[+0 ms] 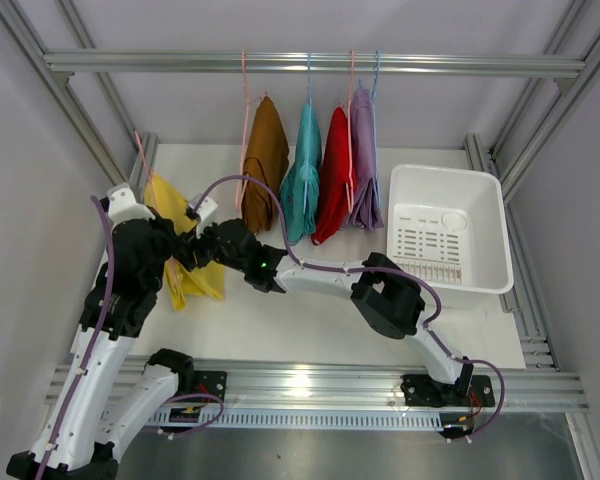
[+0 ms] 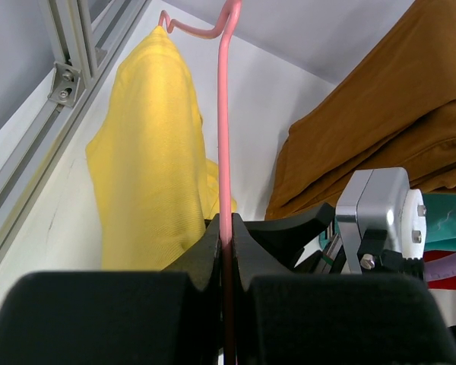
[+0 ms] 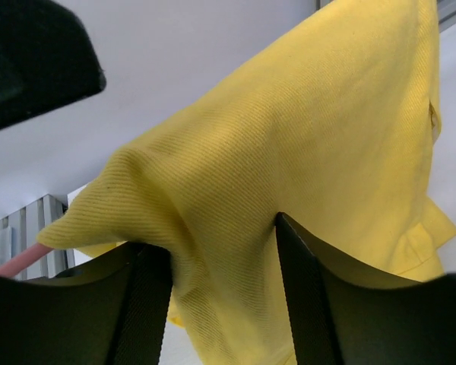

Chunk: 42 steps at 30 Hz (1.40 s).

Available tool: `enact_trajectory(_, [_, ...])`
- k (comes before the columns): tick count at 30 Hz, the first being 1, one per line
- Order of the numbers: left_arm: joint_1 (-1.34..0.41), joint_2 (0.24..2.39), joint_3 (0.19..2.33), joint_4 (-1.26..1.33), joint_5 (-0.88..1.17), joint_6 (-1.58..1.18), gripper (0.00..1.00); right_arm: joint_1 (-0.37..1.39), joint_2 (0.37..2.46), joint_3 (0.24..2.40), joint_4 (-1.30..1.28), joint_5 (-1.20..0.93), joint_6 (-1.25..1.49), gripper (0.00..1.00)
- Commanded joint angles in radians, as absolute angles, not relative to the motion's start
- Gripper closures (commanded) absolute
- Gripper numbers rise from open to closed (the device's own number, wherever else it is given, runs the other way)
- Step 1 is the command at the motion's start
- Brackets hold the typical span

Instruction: Remove the trousers from the hanger

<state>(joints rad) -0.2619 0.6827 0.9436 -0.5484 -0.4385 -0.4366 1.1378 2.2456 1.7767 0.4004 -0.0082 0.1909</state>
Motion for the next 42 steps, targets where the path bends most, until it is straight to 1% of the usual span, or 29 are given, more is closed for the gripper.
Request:
enact_trajectory(1, [-0.273,0.673,0.976,-0.459,-0.400,-0.446,1.00,1.131,2.266,1.809,0.520,0.064,0.202,0.44])
enact_trajectory(3, [-0.275,0.673,0.976,-0.457,-0.402,-0.445,0.99,1.131,2.269,1.810,0.537,0.069,0.206,0.47])
enact_trajectory(4, [-0.275,0.673,0.976,-0.457,-0.402,-0.445,0.99,1.132,2.270,1.815,0.540,0.074,0.204,0.51])
enact_trajectory(5, [-0.276,0.673,0.977,-0.459,-0.402,-0.445,1.00,1.131,2.270,1.816,0.541,0.078,0.201,0.52])
enact_trajectory(6, [-0.278,0.672,0.976,-0.459,-0.403,-0.443,1.00,1.128,2.269,1.816,0.543,0.084,0.198,0.58])
enact_trajectory(9, [-0.278,0.672,0.976,-0.459,-0.400,-0.445,1.00,1.126,2.267,1.816,0.543,0.097,0.193,0.66])
enact_trajectory(13, [-0.279,0.672,0.974,-0.457,-0.400,-0.443,0.99,1.118,2.257,1.816,0.528,0.103,0.187,0.69])
enact_trajectory(15, [-0.279,0.672,0.977,-0.457,-0.397,-0.443,1.00,1.117,2.246,1.809,0.519,0.103,0.180,0.74])
enact_trajectory(17, [-0.279,0.670,0.976,-0.456,-0.397,-0.443,1.00,1.117,2.229,1.802,0.506,0.106,0.172,0.75])
enact_trajectory(18, [-0.279,0.670,0.976,-0.456,-0.397,-0.442,0.99,1.117,2.226,1.793,0.505,0.104,0.166,0.80])
enact_trajectory(20, [-0.279,0.670,0.976,-0.456,-0.396,-0.440,0.99,1.117,2.215,1.786,0.496,0.107,0.158,0.84])
enact_trajectory(21, [-0.278,0.670,0.977,-0.457,-0.396,-0.440,1.00,1.117,2.206,1.778,0.492,0.104,0.156,0.90])
enact_trajectory(23, [-0.279,0.670,0.979,-0.457,-0.399,-0.437,1.00,1.117,2.195,1.772,0.477,0.101,0.153,0.91])
enact_trajectory(24, [-0.279,0.669,0.980,-0.459,-0.402,-0.436,1.00,1.115,2.186,1.769,0.473,0.091,0.153,0.98])
enact_trajectory(25, [-0.279,0.669,0.982,-0.459,-0.403,-0.433,0.99,1.117,2.181,1.760,0.468,0.083,0.155,1.00])
enact_trajectory(33, [-0.279,0.673,0.979,-0.454,-0.408,-0.420,1.00,1.127,2.105,1.723,0.373,0.046,0.126,1.00])
enact_trajectory(42, [-0.278,0.706,0.985,-0.462,-0.419,-0.414,0.99,1.152,1.939,1.683,0.262,0.034,0.078,1.00])
